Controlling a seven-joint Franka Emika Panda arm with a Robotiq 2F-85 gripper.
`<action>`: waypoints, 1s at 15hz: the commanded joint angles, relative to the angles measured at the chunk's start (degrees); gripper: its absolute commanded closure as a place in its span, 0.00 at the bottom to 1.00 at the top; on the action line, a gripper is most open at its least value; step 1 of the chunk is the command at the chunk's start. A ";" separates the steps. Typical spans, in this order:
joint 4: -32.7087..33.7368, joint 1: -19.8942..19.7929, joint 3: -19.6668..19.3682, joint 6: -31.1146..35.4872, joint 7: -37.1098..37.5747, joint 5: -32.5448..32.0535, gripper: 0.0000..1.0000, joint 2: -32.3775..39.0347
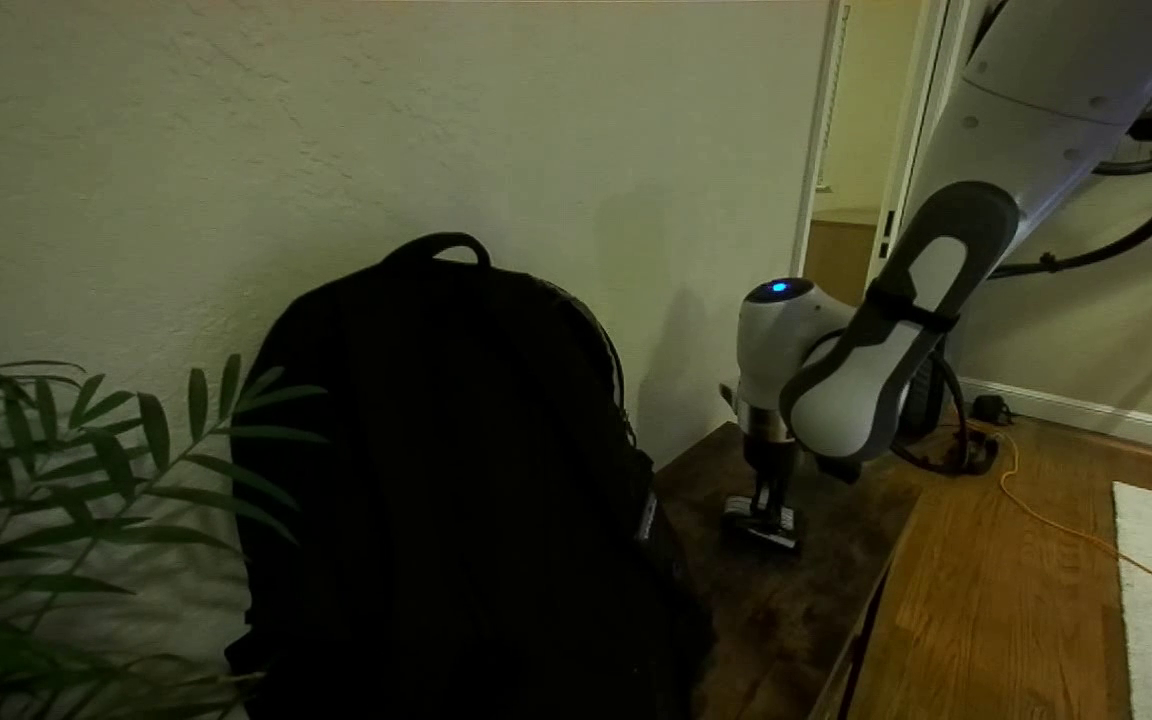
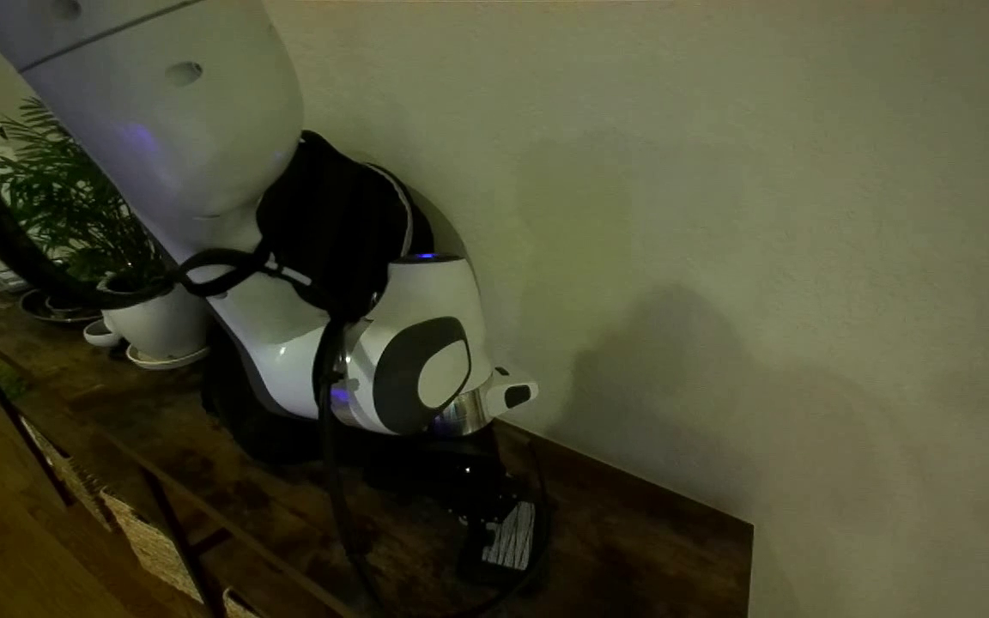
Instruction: Pick up the wallet from the table and put it in the black bag.
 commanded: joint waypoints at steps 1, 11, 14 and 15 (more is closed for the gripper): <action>-1.11 -2.09 1.83 1.64 -2.97 0.14 0.96 -0.64; -3.73 -4.74 7.87 -2.26 -5.09 3.99 0.97 -5.90; -3.32 -7.98 12.39 -4.73 -7.75 8.04 0.97 -7.17; -2.76 -10.13 14.48 -6.44 -9.60 10.20 0.97 -7.43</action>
